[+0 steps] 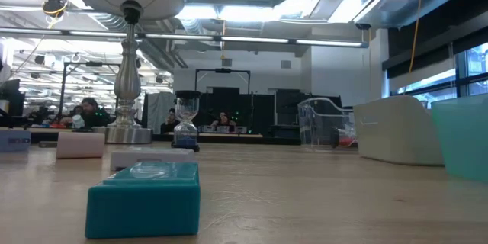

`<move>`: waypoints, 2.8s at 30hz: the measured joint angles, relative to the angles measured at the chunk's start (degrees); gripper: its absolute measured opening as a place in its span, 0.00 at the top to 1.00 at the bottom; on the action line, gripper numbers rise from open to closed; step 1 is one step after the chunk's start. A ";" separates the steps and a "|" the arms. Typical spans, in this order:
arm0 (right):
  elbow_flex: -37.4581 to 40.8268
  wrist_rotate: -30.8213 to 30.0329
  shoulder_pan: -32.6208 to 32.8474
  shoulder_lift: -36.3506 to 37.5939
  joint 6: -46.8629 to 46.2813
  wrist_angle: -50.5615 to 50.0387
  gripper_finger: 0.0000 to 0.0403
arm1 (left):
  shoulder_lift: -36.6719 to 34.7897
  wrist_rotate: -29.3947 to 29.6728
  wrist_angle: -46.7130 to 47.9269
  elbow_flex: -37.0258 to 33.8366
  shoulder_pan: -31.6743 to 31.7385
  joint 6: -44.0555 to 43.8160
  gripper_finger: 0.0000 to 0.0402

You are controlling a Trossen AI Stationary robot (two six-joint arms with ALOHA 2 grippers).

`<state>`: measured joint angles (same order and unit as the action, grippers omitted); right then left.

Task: Pick & Place Office items
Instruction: Put the white hourglass into the transparent bin

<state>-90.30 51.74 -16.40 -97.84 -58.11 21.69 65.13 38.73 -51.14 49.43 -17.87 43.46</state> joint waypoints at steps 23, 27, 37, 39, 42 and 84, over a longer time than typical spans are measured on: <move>-0.02 2.09 -18.98 3.72 16.72 -33.38 0.47 | 0.00 44.57 12.79 -0.02 -4.98 -17.19 0.35; -0.02 -5.55 -21.60 5.80 29.96 -56.63 0.45 | 0.01 45.00 14.42 -0.02 -4.98 -18.90 0.35; 0.00 -50.54 -24.00 14.54 49.94 -93.20 0.46 | 0.01 48.46 14.96 -0.02 -3.13 -17.40 0.35; 0.00 -58.54 -24.00 15.36 49.93 -97.78 0.46 | 0.01 48.45 14.98 -0.02 -2.21 -17.40 0.35; 0.00 -65.46 -24.00 15.58 49.59 -103.11 0.46 | 0.01 48.45 14.98 -0.02 -0.95 -17.42 0.35; 33.99 -65.89 -21.79 19.66 36.06 -86.16 0.45 | -0.01 47.53 15.39 -1.99 1.75 -20.39 0.35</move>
<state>-56.31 -14.15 -38.20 -78.18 -22.04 -64.47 65.12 86.26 -35.75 47.44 -16.12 23.07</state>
